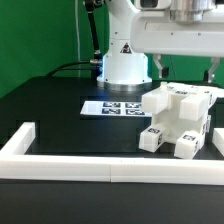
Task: Assemble chair
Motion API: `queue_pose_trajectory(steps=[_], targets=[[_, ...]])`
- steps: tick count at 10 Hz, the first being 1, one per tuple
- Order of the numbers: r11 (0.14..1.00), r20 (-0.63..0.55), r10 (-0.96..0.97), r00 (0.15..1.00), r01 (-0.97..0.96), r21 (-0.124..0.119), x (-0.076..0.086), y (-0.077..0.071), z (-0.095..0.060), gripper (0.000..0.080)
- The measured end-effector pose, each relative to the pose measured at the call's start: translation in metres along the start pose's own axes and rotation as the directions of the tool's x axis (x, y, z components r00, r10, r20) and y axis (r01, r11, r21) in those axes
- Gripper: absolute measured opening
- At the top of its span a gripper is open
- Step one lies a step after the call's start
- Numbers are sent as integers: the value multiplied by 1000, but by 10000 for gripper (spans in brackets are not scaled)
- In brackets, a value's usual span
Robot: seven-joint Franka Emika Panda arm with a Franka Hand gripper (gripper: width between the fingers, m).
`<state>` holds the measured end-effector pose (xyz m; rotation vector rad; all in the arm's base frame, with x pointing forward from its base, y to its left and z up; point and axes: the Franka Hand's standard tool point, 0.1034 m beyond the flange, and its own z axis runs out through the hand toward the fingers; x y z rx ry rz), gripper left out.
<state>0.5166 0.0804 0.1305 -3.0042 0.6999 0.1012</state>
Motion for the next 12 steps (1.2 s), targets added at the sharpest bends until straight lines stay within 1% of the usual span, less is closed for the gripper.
queue_pose_trajectory(steps=[1, 3, 4, 6, 9, 10, 11, 12], targets=[[1000, 4, 18, 1000, -18, 1, -11, -3, 0, 649], [1000, 12, 31, 999, -31, -4, -39, -11, 7, 649], [999, 12, 34, 999, -34, -6, -48, -13, 10, 649], [1000, 11, 30, 999, -30, -6, -46, -12, 10, 649], [1000, 12, 30, 999, -30, -8, -47, -12, 12, 649], [997, 11, 72, 997, -72, -4, -58, -9, 19, 649], [995, 25, 97, 995, -97, -16, -73, -8, 27, 649], [993, 36, 113, 993, -112, -28, -87, -11, 33, 649]])
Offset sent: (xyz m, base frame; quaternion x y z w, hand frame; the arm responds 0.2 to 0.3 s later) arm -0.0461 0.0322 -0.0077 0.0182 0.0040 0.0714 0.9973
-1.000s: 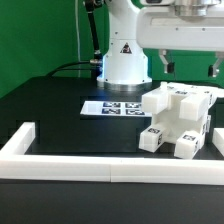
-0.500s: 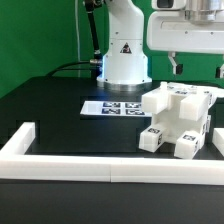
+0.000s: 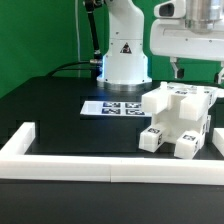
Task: Assemble chair
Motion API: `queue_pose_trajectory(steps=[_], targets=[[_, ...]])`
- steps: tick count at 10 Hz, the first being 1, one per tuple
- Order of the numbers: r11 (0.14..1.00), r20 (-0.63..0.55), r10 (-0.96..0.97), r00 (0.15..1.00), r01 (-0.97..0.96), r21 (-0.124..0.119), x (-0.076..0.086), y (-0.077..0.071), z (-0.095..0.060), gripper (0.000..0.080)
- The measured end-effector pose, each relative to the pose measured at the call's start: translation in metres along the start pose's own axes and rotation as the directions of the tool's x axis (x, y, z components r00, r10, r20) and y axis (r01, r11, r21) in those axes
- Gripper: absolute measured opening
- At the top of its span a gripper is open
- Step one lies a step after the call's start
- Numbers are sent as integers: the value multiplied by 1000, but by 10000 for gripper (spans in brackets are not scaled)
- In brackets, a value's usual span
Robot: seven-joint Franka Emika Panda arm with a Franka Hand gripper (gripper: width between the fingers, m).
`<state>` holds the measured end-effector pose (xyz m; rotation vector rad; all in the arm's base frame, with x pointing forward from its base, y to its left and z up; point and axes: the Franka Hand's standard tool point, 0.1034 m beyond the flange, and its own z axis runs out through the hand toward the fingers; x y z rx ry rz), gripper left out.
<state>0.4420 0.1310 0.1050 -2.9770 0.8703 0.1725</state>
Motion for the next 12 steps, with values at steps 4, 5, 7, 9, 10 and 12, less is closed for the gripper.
queue_pose_trajectory(steps=[4, 5, 7, 9, 10, 12], targets=[[1000, 4, 0, 1000, 0, -7, -14, -5, 6, 649], [1000, 4, 0, 1000, 0, -8, -14, -5, 7, 649], [1000, 5, 27, 1000, -27, -7, -24, -12, 6, 649], [1000, 9, 5, 1000, -5, -14, -43, -18, 11, 649], [1000, 13, -7, 1000, 8, -20, -51, -20, 14, 649], [999, 10, -23, 1000, 24, -25, -59, -24, 20, 649]])
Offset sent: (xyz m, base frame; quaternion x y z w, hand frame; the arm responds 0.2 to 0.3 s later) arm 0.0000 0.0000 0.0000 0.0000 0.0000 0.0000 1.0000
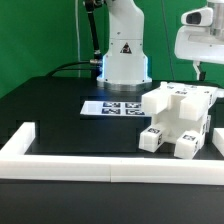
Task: Assemble chair
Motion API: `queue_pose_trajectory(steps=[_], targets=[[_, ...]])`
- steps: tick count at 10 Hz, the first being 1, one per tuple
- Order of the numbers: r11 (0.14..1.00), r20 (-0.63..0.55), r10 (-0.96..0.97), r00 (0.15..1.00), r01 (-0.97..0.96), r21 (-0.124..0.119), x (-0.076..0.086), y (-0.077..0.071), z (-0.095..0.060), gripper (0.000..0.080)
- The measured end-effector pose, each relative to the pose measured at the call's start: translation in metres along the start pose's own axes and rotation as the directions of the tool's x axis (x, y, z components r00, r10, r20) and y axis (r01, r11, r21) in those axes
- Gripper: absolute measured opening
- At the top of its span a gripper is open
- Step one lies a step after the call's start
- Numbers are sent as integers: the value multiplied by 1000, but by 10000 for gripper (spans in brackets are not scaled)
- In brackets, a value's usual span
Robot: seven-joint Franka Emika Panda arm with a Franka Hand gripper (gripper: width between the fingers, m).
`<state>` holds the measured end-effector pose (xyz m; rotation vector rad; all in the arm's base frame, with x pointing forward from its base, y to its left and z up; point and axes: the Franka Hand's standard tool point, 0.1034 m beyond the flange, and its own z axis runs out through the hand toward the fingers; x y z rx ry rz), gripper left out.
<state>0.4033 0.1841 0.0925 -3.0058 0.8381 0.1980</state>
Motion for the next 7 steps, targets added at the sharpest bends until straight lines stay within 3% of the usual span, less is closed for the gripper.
queue_pose_trajectory(steps=[3, 7], targets=[[1000, 3, -17, 1000, 17, -19, -9, -1, 14, 649], [999, 9, -28, 1000, 28, -36, -4, 8, 26, 649]])
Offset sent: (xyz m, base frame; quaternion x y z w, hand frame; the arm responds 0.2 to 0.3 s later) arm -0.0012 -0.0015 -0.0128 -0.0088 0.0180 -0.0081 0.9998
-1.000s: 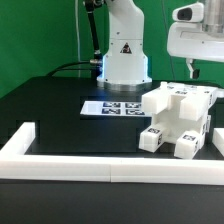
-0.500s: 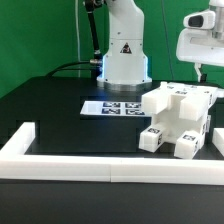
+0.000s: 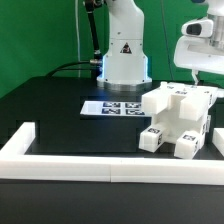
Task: Assemble chair
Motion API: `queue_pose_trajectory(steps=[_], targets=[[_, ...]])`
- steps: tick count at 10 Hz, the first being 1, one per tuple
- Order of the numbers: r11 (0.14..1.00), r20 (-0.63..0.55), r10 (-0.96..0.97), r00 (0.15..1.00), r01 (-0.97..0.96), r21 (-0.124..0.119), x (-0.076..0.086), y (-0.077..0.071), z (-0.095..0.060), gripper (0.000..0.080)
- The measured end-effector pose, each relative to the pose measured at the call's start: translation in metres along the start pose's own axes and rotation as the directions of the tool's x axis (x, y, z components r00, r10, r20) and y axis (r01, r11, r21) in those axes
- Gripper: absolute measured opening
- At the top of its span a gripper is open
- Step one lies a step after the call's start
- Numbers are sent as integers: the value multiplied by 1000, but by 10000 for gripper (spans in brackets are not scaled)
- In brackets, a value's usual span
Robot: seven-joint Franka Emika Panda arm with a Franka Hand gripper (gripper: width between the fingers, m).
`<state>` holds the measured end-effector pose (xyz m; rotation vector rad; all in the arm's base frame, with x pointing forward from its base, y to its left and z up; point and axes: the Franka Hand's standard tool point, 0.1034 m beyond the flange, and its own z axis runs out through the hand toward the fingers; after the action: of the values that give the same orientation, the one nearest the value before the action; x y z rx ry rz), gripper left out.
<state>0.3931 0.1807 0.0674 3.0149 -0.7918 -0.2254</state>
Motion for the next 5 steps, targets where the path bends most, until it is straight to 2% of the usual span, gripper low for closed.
queue_pose_trajectory(steps=[2, 5], targets=[[1000, -1, -19, 1000, 19, -8, 7, 7, 6, 649], [999, -4, -49, 999, 49, -8, 19, 13, 5, 649]])
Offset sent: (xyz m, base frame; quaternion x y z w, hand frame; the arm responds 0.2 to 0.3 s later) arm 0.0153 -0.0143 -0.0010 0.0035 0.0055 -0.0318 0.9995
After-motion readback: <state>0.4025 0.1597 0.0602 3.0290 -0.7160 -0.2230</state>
